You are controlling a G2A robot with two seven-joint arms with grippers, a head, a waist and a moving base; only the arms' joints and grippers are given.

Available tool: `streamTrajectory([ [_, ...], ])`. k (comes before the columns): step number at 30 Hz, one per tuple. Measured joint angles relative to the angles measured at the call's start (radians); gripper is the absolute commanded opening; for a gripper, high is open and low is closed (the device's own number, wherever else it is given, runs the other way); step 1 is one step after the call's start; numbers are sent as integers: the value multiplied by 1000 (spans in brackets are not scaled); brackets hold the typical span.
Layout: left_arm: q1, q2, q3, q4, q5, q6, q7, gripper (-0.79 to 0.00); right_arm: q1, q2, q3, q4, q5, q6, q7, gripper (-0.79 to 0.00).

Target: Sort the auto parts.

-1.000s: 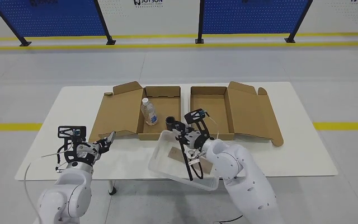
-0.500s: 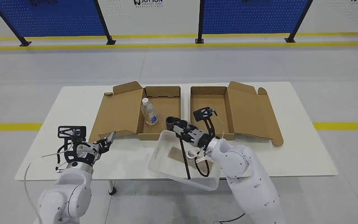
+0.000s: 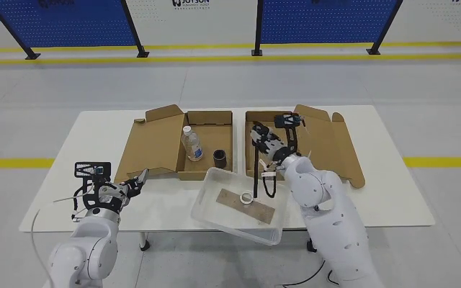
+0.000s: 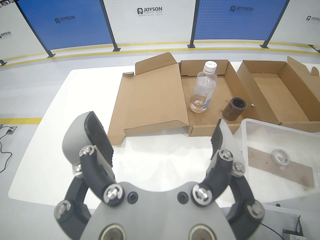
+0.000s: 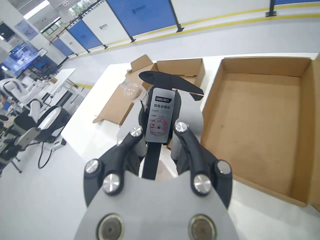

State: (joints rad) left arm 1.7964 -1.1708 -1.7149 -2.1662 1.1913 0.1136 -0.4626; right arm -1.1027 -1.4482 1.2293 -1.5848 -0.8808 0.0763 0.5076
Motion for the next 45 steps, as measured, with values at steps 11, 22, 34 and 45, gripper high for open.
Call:
streamTrajectory([
  [11,0,0,0,0,0,0,0,0,118,-6,31,189,-61,169,-87,-785],
  [22,0,0,0,0,0,0,0,0,244,-3,41,424,-139,194,-60,-785],
  [34,0,0,0,0,0,0,0,0,403,-18,-68,658,-317,172,-29,-785],
  [45,0,0,0,0,0,0,0,0,487,-46,-159,793,-429,192,-25,-785],
])
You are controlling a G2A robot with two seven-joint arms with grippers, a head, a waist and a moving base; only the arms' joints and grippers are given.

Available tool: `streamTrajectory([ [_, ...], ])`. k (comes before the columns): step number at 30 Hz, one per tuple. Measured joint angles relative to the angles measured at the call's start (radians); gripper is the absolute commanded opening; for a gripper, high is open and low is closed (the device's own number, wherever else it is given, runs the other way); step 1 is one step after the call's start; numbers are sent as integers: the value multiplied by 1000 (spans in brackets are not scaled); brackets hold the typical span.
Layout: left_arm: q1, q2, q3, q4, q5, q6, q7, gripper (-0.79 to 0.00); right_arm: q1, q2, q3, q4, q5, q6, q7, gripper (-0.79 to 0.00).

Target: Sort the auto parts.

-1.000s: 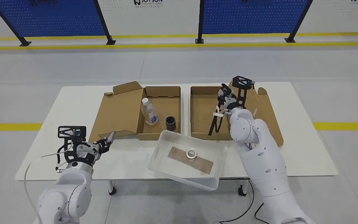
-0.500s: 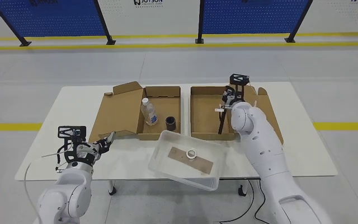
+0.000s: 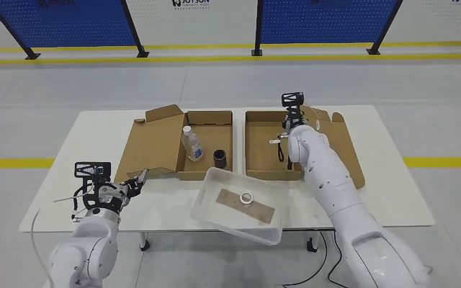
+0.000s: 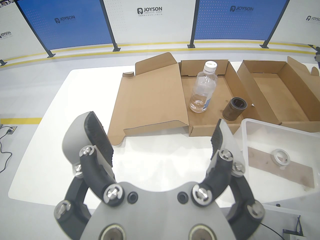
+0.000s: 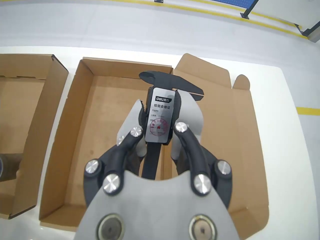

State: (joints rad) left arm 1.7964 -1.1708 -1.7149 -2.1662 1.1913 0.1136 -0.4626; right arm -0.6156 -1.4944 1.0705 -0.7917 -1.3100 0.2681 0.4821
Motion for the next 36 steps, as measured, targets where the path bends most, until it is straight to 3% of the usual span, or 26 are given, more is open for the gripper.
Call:
streamTrajectory([
  [13,0,0,0,0,0,0,0,0,51,-30,-49,128,-40,-5,-24,-776],
  [16,0,0,0,0,0,0,0,0,67,-36,-49,158,-33,-13,-28,-686],
  [19,0,0,0,0,0,0,0,0,79,-42,-52,181,-28,-20,-28,-708],
  [26,0,0,0,0,0,0,0,0,105,-57,-67,222,-29,-40,-18,-603],
  [29,0,0,0,0,0,0,0,0,117,-62,-69,246,-28,-46,-21,-505],
  [36,0,0,0,0,0,0,0,0,135,-74,-74,286,-21,-61,-29,-480],
])
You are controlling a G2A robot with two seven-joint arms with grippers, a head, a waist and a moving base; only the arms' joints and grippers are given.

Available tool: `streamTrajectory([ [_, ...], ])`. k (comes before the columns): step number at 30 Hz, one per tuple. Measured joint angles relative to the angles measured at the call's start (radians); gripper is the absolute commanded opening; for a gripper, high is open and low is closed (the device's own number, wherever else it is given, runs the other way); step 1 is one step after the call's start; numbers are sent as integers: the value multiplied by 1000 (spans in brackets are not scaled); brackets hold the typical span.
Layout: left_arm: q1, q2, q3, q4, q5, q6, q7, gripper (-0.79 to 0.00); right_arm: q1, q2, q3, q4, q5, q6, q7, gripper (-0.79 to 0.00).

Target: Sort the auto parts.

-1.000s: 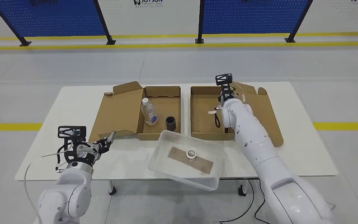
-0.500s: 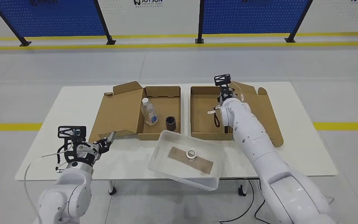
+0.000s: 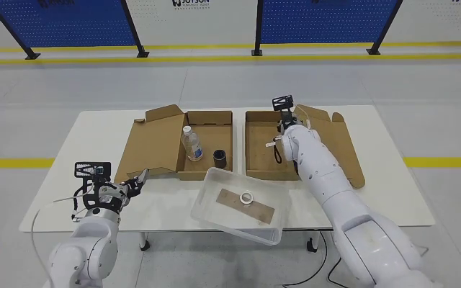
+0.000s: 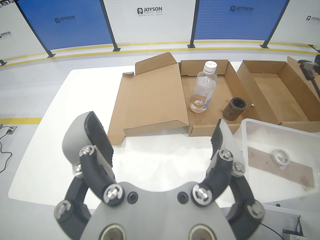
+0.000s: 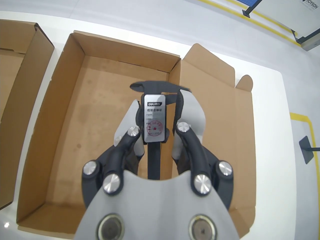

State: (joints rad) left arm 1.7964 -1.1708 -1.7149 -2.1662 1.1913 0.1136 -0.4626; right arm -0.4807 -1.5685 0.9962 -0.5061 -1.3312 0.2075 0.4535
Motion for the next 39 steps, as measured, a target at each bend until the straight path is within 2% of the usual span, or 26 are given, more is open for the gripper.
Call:
streamTrajectory([
  [8,0,0,0,0,0,0,0,0,13,-11,2,30,19,-15,-19,-465],
  [12,0,0,0,0,0,0,0,0,16,-16,10,12,45,-37,-40,-394],
  [14,0,0,0,0,0,0,0,0,13,-17,14,-5,56,-51,-48,-296],
  [17,0,0,0,0,0,0,0,0,3,-17,19,-43,69,-69,-49,-200],
  [20,0,0,0,0,0,0,0,0,-16,-16,23,-94,71,-77,-39,-163],
  [21,0,0,0,0,0,0,0,0,-27,-14,25,-119,74,-78,-33,-83],
  [23,0,0,0,0,0,0,0,0,-50,-12,31,-165,79,-78,-19,-22],
  [29,0,0,0,0,0,0,0,0,-173,6,55,-403,67,-53,73,0],
  [33,0,0,0,0,0,0,0,0,-298,28,92,-639,36,-34,161,0],
  [39,0,0,0,0,0,0,0,0,-473,56,145,-971,0,-68,311,0],
])
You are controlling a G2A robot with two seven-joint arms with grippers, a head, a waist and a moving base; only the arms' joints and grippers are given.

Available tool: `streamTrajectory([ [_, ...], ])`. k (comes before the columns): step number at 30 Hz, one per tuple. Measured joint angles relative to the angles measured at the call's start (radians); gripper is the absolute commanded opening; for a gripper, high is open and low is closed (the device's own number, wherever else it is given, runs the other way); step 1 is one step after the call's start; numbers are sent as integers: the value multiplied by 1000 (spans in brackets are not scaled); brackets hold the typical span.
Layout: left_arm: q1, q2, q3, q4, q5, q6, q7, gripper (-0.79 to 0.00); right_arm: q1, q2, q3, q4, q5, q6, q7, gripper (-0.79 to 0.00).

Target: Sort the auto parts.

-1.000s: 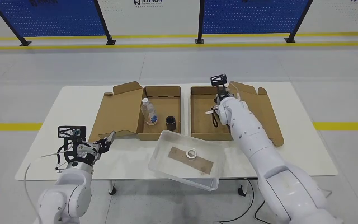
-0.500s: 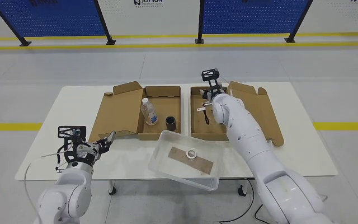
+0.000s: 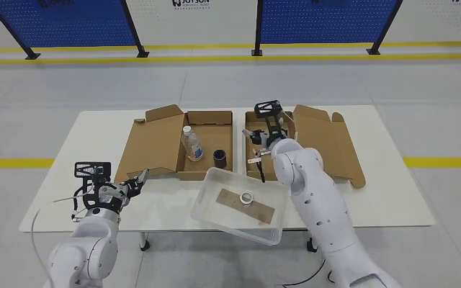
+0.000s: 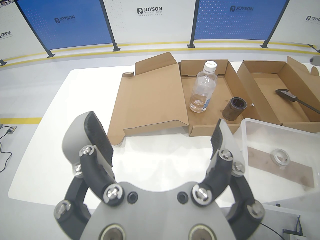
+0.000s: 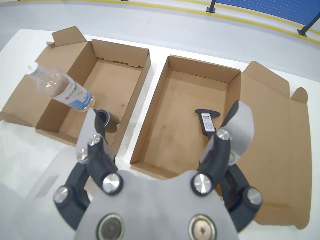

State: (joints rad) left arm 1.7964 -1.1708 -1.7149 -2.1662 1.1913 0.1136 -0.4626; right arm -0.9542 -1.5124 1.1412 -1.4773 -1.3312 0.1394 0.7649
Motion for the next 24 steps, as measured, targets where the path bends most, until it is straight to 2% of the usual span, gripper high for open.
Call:
streamTrajectory([
  [6,0,0,0,0,0,0,0,0,-151,16,15,-263,-8,-31,111,0],
  [12,0,0,0,0,0,0,0,0,-274,25,3,-435,-17,-37,208,0],
  [17,0,0,0,0,0,0,0,0,-356,30,-26,-516,-26,-35,260,0],
  [24,0,0,0,0,0,0,0,0,-419,33,-55,-528,-51,5,326,0],
])
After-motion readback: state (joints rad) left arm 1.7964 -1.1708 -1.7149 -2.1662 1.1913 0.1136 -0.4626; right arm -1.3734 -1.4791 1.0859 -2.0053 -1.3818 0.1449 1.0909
